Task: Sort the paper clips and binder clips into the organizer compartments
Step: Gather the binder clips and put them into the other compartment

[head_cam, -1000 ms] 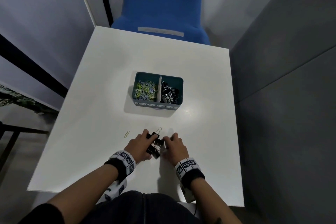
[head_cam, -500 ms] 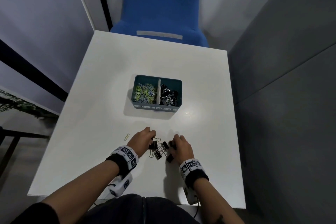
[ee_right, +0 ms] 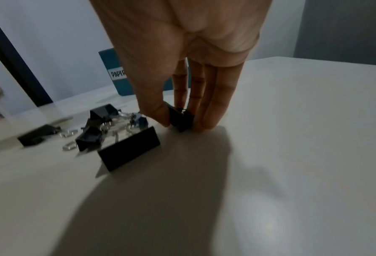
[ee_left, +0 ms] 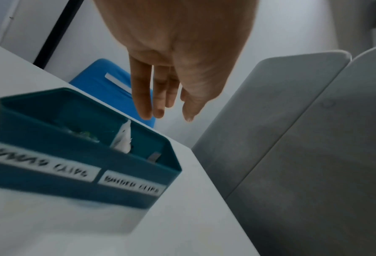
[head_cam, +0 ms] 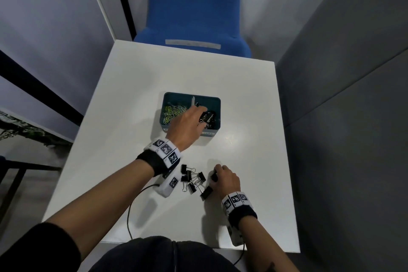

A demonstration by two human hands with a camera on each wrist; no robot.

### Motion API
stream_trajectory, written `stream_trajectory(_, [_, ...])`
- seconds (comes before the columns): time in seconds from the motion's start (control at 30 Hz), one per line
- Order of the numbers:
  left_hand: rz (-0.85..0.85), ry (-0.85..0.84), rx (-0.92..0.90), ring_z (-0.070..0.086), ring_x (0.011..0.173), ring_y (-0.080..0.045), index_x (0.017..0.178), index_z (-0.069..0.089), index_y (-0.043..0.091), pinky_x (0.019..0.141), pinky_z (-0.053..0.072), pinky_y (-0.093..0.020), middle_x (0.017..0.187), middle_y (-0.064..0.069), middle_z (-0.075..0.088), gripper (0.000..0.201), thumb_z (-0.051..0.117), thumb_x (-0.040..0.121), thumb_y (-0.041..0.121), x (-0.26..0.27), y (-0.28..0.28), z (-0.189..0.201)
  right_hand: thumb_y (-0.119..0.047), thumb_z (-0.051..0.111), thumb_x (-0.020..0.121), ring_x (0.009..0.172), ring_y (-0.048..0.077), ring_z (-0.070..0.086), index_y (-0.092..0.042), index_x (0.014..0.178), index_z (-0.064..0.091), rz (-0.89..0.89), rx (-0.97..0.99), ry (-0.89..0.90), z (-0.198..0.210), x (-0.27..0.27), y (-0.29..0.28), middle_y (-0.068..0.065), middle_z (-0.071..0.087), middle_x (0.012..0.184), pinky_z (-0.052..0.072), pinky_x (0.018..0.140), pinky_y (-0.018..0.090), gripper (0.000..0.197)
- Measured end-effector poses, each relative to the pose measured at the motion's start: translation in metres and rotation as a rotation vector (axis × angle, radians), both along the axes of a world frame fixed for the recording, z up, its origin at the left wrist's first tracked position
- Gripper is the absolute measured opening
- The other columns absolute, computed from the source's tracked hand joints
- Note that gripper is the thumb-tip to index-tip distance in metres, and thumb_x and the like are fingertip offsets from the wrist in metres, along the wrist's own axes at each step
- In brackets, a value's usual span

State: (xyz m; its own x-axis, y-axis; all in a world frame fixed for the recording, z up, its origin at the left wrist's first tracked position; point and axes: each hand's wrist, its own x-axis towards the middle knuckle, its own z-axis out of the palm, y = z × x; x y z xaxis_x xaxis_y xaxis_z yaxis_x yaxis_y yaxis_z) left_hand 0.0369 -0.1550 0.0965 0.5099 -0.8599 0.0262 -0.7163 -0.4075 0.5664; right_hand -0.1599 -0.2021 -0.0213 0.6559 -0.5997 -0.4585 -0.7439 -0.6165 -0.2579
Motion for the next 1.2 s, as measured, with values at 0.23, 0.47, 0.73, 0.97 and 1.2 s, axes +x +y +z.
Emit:
stream_trajectory(0.23, [-0.123,-0.02,0.622,0.054,0.109,-0.024,0.13,0.041,0.018,0.08,0.046,-0.036,0.127,-0.004,0.048,0.048,0.056,0.09,0.041,-0.023,0.1,-0.089,-0.027,0.064,0.08,0.078,0.018,0.056,-0.022,0.109,0.055,-0.069,-0.063,-0.376,0.074,0.035,-0.028,-0.004,0.058,0.103,0.034,0.06,0.023,0.031])
stream_trajectory(0.47, [-0.144,-0.004,0.594,0.053,0.105,-0.031,0.136,0.035,0.012,0.063,0.053,-0.041,0.132,-0.012,0.04,0.068,0.071,0.08,0.025,-0.051,0.146,-0.139,-0.024,0.063,0.085,0.084,0.016,0.061,-0.023,0.124,0.05,-0.02,-0.121,-0.686,0.098,0.077,-0.044,-0.001,0.053,0.114,0.046,0.065,0.027,0.041])
stream_trajectory(0.73, [-0.139,0.107,0.467,0.058,0.09,-0.032,0.125,0.038,0.019,0.063,0.049,-0.039,0.115,-0.008,0.044,0.051,0.064,0.082,0.01,-0.041,0.148,-0.138,-0.041,0.07,0.075,0.108,0.025,0.054,-0.031,0.139,0.032,0.028,0.08,-0.101,0.018,-0.006,0.002,0.003,0.038,0.133,0.052,0.076,0.038,0.075])
stream_trajectory(0.97, [-0.229,0.127,0.53,0.062,0.091,-0.032,0.15,0.0,0.04,0.077,0.05,-0.035,0.149,-0.01,0.017,0.104,0.07,0.08,0.008,-0.041,0.119,-0.131,-0.029,0.068,0.075,0.105,0.027,0.047,-0.042,0.137,0.018,0.112,0.108,-0.026,-0.012,-0.019,0.03,0.003,0.032,0.123,0.054,0.066,0.04,0.081])
stream_trajectory(1.2, [-0.265,0.087,0.573,0.062,0.098,-0.032,0.138,0.035,0.029,0.076,0.051,-0.034,0.15,-0.01,0.018,0.069,0.066,0.08,0.008,-0.052,0.095,-0.131,-0.031,0.054,0.088,0.102,0.029,0.049,-0.029,0.133,0.038,0.201,0.114,-0.091,-0.005,0.005,0.045,0.006,0.04,0.12,0.052,0.067,0.039,0.048])
